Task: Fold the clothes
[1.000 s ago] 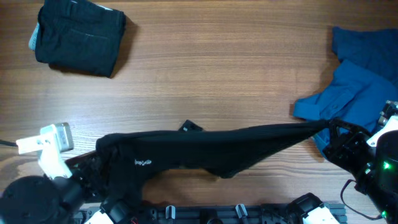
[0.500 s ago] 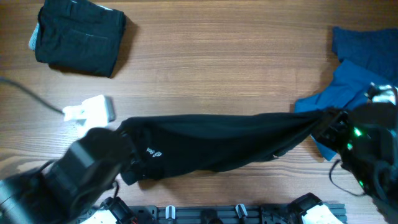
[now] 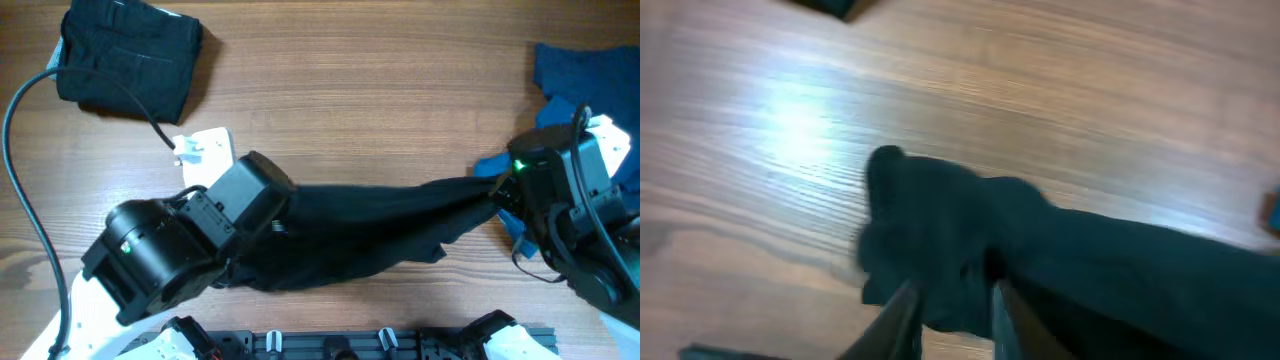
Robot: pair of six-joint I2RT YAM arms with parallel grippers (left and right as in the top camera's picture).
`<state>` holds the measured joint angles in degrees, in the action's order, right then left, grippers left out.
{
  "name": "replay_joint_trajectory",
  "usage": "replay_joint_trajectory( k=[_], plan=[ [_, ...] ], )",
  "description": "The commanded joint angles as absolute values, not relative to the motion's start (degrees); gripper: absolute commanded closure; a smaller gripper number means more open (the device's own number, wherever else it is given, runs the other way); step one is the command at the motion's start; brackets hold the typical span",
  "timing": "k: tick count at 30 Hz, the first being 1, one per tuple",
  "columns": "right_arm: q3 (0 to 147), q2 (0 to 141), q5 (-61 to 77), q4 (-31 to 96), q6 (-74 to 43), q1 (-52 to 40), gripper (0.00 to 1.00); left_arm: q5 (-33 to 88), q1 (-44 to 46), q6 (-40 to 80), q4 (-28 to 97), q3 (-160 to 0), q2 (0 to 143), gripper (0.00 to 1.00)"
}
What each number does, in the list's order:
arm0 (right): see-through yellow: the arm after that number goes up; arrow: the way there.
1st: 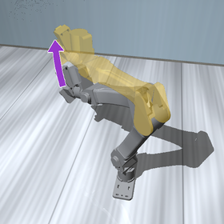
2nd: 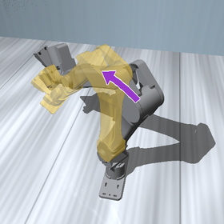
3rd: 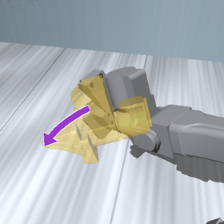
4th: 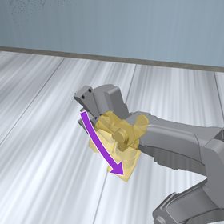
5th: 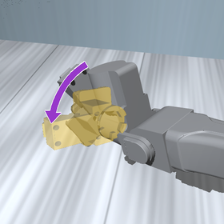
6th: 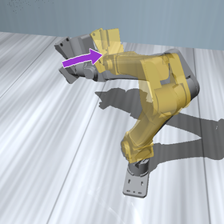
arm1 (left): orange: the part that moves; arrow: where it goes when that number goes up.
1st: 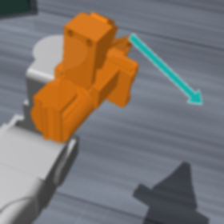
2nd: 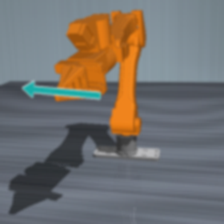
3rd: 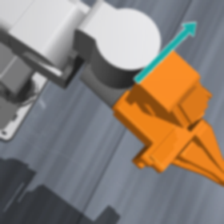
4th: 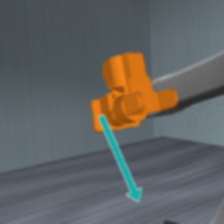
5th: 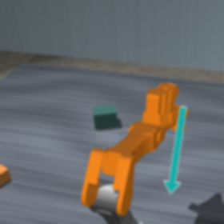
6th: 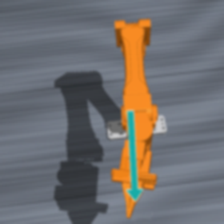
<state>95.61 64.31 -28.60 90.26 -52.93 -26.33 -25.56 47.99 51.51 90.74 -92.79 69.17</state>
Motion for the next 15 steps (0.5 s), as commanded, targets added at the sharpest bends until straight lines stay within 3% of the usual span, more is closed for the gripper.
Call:
replay_joint_trajectory(
  k=[1,7,9,12,15],
  plan=[
    [96.31,64.73,-31.73,90.30,-54.19,-26.11,0.96,-28.08,45.08,53.21,92.27,-93.67,68.79,0.73],
    [96.31,64.73,-31.70,90.00,-54.22,-26.11,0.96,-20.47,44.84,52.90,92.44,-93.67,69.14,0.72],
    [96.31,64.73,-31.66,90.00,-54.19,-26.13,0.96,-16.67,44.84,52.93,92.79,-93.65,69.82,0.62],
    [96.31,64.73,-31.48,90.02,-54.22,-26.11,0.96,-11.64,44.86,52.95,92.90,-93.14,70.89,0.38],
    [96.31,64.73,-31.48,89.84,-54.22,-26.11,0.96,-7.07,44.88,53.36,92.18,-89.93,71.79,0.34]
  ],
)
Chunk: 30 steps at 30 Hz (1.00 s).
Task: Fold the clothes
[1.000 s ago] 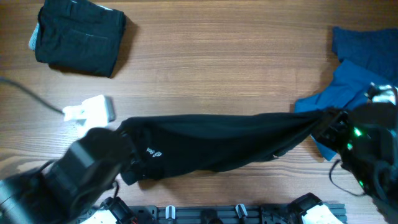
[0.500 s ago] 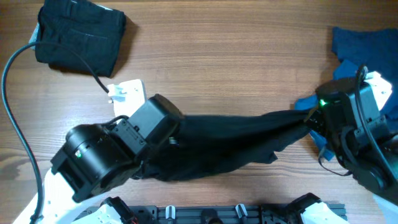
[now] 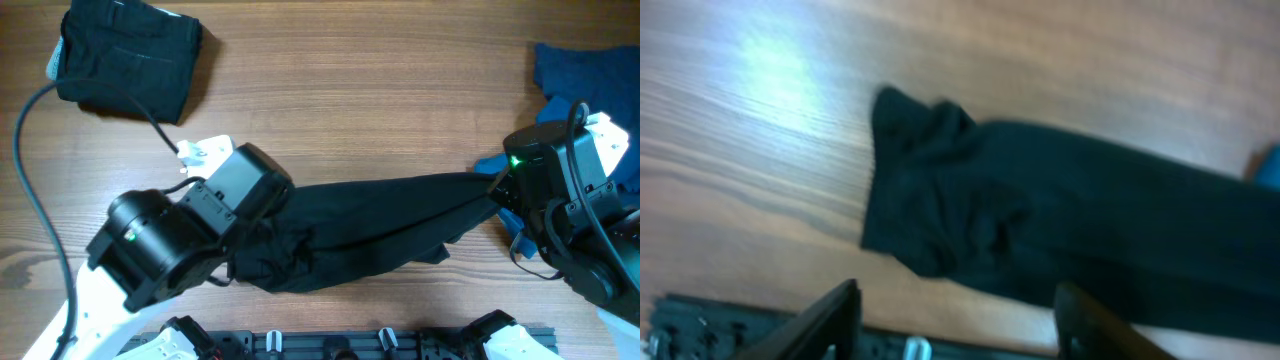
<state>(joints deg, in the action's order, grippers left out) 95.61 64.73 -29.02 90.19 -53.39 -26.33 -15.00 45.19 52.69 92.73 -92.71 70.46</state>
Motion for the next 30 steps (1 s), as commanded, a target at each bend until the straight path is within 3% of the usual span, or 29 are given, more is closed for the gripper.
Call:
replay_joint_trajectory(
  k=[1,7,14,30],
  plan=[
    [96.31,64.73,-31.48,89.80,-54.19,-26.11,0.96,-6.35,44.88,53.60,91.96,-88.51,72.07,0.34],
    [96.31,64.73,-31.53,89.14,-54.19,-26.11,0.96,-5.74,44.91,53.58,87.18,-73.71,72.34,0.34],
    [96.31,64.73,-31.53,87.44,-54.00,-26.11,0.96,-3.44,49.63,49.91,69.04,-58.35,72.58,0.36],
    [96.31,66.94,-31.29,86.56,-53.25,-26.11,0.95,-8.82,59.90,57.58,62.33,-56.23,92.01,0.37]
  ],
)
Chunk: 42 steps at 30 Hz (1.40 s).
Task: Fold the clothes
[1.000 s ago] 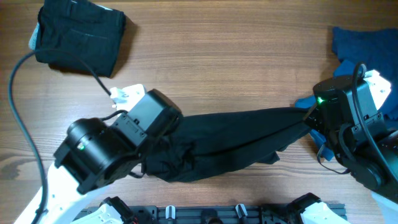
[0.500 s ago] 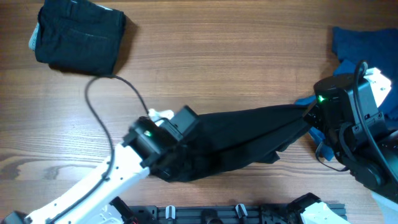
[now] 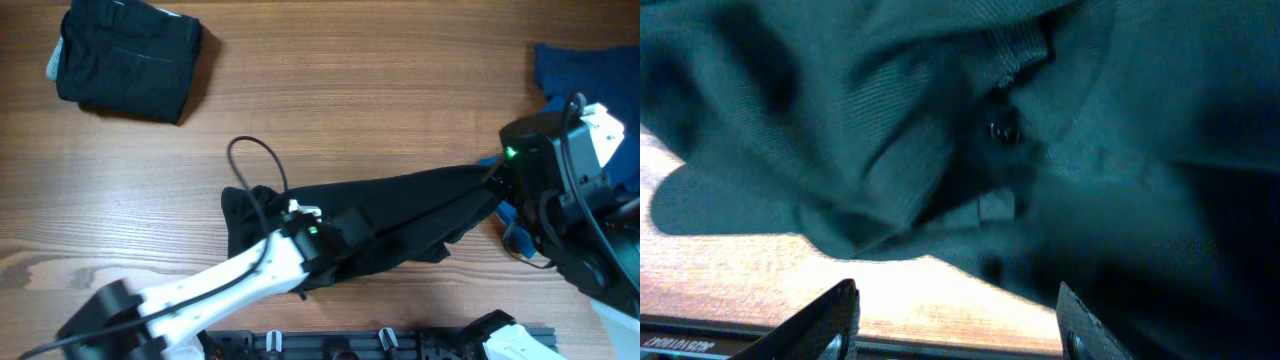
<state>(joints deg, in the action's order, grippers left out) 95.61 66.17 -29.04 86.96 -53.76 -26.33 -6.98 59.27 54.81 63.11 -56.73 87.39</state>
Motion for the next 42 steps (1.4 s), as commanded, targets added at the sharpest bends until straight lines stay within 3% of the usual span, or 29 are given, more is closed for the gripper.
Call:
replay_joint_trajectory(
  k=[1,28,31,38,42],
  plan=[
    [96.31,66.94,-31.00,86.39,-52.58,-26.11,0.95,-8.84,59.90,57.65,62.00,-56.23,93.43,0.37],
    [96.31,66.87,-30.41,86.54,-51.44,-26.11,0.95,-16.16,59.83,57.47,54.57,-51.72,98.28,0.41],
    [96.31,66.92,-30.00,86.21,-51.40,-26.11,0.95,-16.36,59.86,57.45,54.59,-51.64,98.28,0.49],
    [96.31,66.92,-30.02,86.08,-51.22,-26.11,0.95,-16.56,59.83,57.47,54.87,-51.70,98.19,0.86],
    [96.31,66.92,-30.02,85.97,-51.18,-26.11,0.95,-16.12,59.83,57.49,55.64,-51.81,97.21,0.90]
  ],
)
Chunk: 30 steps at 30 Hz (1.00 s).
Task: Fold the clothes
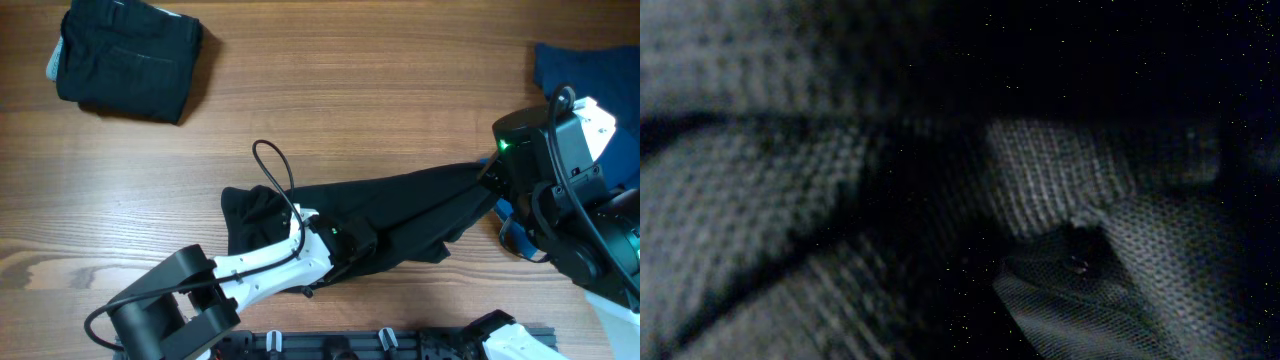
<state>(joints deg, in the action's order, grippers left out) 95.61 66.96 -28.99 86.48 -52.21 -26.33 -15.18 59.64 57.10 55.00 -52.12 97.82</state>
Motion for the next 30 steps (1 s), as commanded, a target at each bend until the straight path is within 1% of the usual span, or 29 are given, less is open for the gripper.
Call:
replay_joint_trajectory(
  k=[1,2,12,20,25,30],
  plan=[
    [96.31,66.92,-30.02,85.93,-51.16,-26.11,0.95,-15.97,59.86,57.49,56.07,-51.90,96.68,0.93],
    [96.31,66.92,-30.02,85.89,-51.18,-26.11,0.95,-15.94,59.83,57.49,56.62,-52.18,96.07,0.96],
    [96.31,66.94,-30.02,85.73,-51.11,-26.11,0.95,-16.19,59.86,57.49,63.64,-57.49,87.18,0.96],
    [96.31,66.94,-28.03,85.80,-49.84,-26.13,0.95,-16.67,59.83,57.47,74.02,-68.38,72.38,0.96],
    [96.31,66.92,-28.03,86.21,-49.87,-26.13,0.96,-19.68,59.83,57.47,79.48,-74.19,64.40,0.96],
    [96.33,66.37,-28.01,86.48,-49.50,-26.13,0.96,-23.81,59.83,57.47,85.47,-81.45,59.46,0.96]
  ],
)
